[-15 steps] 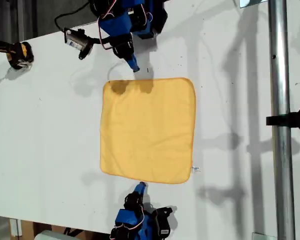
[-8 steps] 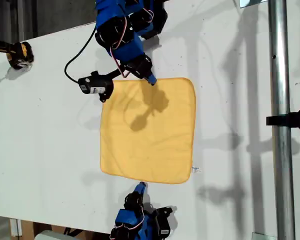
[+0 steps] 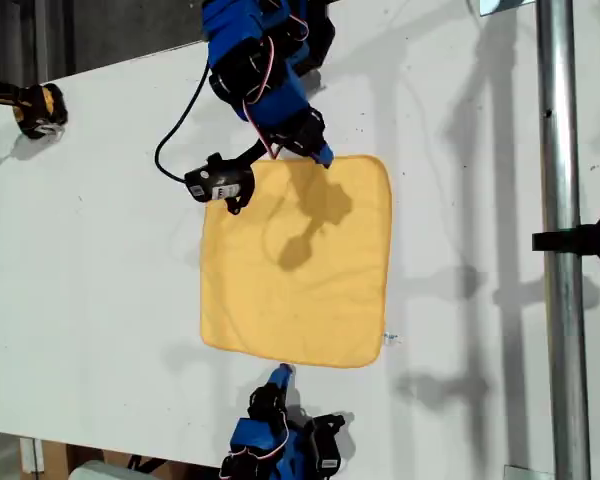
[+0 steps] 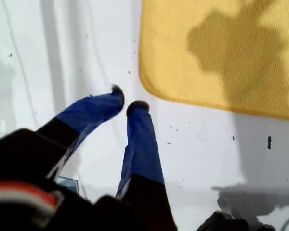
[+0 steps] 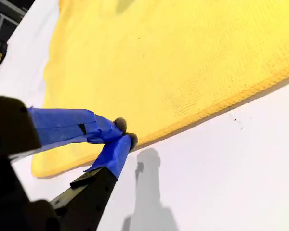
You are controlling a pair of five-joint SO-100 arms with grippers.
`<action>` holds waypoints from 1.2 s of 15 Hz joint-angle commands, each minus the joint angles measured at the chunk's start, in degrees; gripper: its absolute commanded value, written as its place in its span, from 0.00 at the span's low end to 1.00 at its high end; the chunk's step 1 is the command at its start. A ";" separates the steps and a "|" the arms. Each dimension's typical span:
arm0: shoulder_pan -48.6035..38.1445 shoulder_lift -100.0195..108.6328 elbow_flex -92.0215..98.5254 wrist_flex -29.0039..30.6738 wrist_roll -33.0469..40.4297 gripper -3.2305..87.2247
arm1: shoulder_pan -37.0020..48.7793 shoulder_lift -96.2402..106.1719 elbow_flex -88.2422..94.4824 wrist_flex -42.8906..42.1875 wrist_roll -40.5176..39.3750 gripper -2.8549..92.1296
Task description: Grasp corners of a towel and fold twice.
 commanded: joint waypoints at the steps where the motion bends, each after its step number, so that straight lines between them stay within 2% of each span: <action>1: -0.79 0.26 0.09 0.00 -0.79 0.03 | -1.05 2.90 -3.69 -1.49 -4.31 0.34; 6: -0.62 0.26 0.09 0.00 -0.79 0.03 | 0.44 0.53 1.41 -0.18 -3.25 0.44; 11: -0.62 0.26 0.09 0.00 -0.70 0.03 | 0.70 -9.14 8.79 -0.88 2.64 0.45; 14: -0.62 0.26 0.09 0.00 -0.70 0.03 | -0.26 -12.39 13.18 -4.57 7.47 0.46; 18: -0.53 0.26 0.09 0.00 -0.53 0.03 | -3.25 -17.40 16.00 -10.20 9.14 0.45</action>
